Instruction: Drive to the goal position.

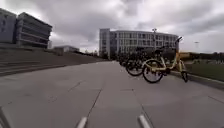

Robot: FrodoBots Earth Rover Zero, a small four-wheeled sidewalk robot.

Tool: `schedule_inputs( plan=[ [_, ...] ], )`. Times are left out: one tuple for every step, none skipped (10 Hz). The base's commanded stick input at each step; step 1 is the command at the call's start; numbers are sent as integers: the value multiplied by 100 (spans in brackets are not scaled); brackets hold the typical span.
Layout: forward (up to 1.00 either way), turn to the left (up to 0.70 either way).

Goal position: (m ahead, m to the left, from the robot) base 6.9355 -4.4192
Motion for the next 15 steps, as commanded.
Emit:
schedule_inputs(
  plan=[
    [50,1],
    [50,1],
    [50,19],
    [50,51],
    [50,51],
    [50,23],
    [50,1],
    [50,1],
    [50,1],
    [50,1],
    [50,1],
    [50,1],
    [50,1],
    [50,1],
    [50,1]
  ],
)
